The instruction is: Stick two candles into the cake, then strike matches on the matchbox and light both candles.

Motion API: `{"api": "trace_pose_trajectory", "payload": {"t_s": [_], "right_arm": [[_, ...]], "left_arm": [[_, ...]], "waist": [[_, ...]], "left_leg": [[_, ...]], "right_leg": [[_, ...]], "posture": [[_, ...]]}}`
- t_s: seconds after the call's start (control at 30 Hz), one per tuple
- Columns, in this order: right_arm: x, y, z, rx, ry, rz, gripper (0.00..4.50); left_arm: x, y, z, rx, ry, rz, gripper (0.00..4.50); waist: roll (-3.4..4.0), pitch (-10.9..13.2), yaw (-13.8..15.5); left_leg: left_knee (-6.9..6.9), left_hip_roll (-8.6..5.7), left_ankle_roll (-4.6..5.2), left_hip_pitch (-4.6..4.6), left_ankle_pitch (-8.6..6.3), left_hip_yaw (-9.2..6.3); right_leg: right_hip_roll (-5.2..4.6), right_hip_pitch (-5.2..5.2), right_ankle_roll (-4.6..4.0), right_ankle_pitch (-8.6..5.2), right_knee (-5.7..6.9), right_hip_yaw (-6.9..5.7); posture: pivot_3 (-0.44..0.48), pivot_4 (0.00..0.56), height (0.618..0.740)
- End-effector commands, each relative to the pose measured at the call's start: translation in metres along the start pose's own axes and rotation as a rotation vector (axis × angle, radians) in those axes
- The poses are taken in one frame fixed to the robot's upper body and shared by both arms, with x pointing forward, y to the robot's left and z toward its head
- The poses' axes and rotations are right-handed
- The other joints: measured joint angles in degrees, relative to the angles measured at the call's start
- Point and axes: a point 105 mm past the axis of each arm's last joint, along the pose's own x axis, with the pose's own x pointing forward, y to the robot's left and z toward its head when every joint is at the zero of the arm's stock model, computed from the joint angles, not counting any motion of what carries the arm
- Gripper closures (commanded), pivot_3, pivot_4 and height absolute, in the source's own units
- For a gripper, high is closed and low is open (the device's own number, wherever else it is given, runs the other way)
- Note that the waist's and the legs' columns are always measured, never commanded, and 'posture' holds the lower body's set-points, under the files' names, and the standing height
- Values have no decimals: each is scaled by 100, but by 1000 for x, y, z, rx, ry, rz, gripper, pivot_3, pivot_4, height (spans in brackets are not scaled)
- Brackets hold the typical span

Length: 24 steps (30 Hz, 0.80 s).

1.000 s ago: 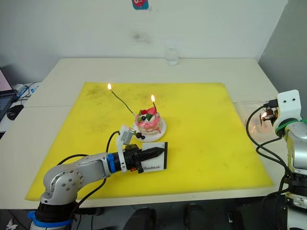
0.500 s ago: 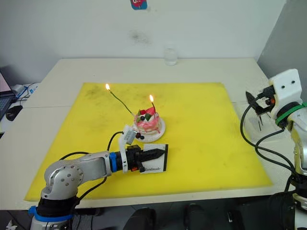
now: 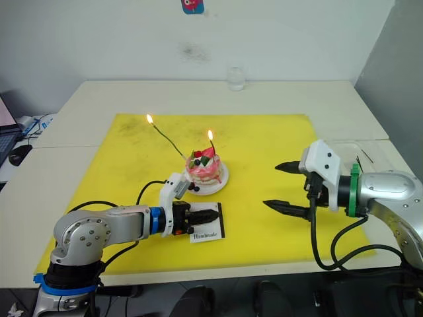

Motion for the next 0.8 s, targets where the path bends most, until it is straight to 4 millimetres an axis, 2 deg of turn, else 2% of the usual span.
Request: {"api": "trace_pose_trajectory", "payload": {"t_s": [0.03,0.2,0.33,0.53,0.67,0.8], "right_arm": [[4,4,9,-46,-24,11,0],[9,8,10,-51,-26,33,0],[9,9,10,-62,-18,35,0],[6,7,11,-83,-10,16,0],[-4,0,9,-124,20,-22,0],[-18,-14,17,-191,5,-89,0]], "left_arm": [[-7,0,5,52,-9,21,1469],[-17,0,9,85,-1,16,20],[-30,3,13,107,11,16,20],[-61,21,20,207,25,68,20],[-95,31,37,435,-14,101,20],[-135,63,67,658,-139,321,20]], "waist": [[0,0,2],[0,0,-2],[0,0,-6],[-1,2,-3],[0,8,-1],[7,12,38]], "left_leg": [[0,0,0,0,0,-1],[-1,3,0,1,0,-1],[-1,4,0,1,0,0],[-5,2,0,-1,0,-1],[-12,4,0,0,-1,0],[-18,3,0,1,-1,4]], "right_leg": [[0,0,0,0,-1,1],[0,-1,0,0,0,-1],[0,-1,0,0,2,-4],[-1,-5,-2,-2,-4,0],[-3,-9,-5,-3,-9,3],[-10,-11,-12,-7,-11,-1]], "posture": [[0,150,740],[0,150,740],[0,150,740],[0,150,740],[0,150,740],[0,150,740]]}}
